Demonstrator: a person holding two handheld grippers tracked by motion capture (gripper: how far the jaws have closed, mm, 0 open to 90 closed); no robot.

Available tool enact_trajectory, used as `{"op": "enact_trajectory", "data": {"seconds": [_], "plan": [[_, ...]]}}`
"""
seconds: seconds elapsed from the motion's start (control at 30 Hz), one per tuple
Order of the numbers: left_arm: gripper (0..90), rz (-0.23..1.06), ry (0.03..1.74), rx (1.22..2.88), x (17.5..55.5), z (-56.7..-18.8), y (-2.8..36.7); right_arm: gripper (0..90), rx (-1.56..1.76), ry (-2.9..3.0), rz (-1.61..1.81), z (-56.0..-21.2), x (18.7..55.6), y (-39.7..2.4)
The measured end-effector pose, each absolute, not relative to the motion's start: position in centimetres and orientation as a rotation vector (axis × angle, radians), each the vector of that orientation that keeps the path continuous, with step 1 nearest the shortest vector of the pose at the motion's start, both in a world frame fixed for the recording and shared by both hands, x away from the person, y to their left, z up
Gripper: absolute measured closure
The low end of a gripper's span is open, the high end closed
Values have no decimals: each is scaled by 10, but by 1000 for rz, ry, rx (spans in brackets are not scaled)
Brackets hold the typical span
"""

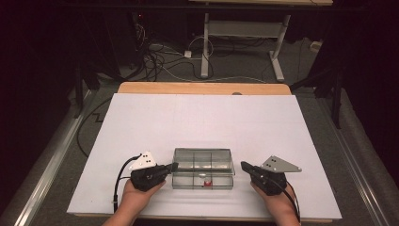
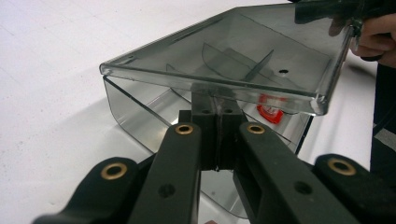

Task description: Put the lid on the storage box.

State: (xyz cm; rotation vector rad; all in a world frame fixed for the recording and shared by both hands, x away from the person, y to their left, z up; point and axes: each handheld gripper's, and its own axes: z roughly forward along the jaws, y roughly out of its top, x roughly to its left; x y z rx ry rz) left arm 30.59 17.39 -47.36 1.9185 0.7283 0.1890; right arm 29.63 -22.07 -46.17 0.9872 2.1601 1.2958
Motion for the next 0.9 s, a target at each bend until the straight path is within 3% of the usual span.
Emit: {"op": "enact_trajectory", "data": {"seconds": [0.17, 0.47, 0.83, 0.9], "plan": [[878, 190, 728, 1922, 302, -474, 176, 855, 1050, 2149, 1231, -470, 294, -243], [878, 192, 743, 1925, 295, -476, 182, 375, 1105, 2190, 1179, -479, 300, -246], [878, 199, 740, 1937, 293, -479, 184, 19, 1133, 2153, 1188, -480, 302, -243], [878, 200, 741, 1945, 293, -480, 184, 5, 1151, 2160, 1176, -480, 303, -243]]}}
